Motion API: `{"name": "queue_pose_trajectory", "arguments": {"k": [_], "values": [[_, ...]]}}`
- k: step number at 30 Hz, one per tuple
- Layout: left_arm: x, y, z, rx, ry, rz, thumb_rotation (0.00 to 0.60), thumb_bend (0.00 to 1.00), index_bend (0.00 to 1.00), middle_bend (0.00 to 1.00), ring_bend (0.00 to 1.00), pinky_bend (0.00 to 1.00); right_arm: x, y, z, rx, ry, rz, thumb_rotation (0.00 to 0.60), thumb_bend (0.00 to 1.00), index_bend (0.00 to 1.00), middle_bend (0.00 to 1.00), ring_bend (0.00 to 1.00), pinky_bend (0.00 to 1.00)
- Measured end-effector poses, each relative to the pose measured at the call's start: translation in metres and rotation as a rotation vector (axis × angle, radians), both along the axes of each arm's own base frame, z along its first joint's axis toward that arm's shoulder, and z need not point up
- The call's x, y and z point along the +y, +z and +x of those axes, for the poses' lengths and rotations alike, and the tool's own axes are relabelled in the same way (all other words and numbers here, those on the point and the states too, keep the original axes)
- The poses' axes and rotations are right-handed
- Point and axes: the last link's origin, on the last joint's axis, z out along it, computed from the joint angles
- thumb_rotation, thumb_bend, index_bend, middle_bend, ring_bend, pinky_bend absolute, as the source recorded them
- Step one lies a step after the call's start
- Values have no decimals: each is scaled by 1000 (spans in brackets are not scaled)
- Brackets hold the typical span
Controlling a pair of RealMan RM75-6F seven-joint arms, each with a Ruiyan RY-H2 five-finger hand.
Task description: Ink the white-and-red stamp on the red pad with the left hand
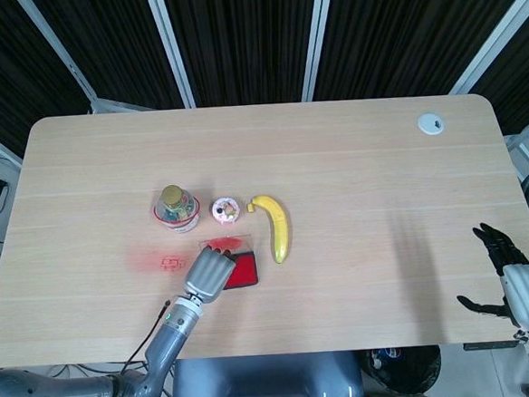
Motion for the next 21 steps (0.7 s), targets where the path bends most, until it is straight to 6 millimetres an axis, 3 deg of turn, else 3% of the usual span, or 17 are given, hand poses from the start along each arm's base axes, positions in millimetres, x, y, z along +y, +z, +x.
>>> {"name": "queue_pose_trajectory", "arguments": {"k": [11,21], "values": [[-2,-1,-5,7,3,-5,600,559,701,731,573,629,0,0,1,-3,-2,0,600,123,0,0,0,177],[5,16,12,-69,-6,37,600,559,700,730,574,629,1,0,1,-5,-1,-1,600,124,0,0,0,177]]}}
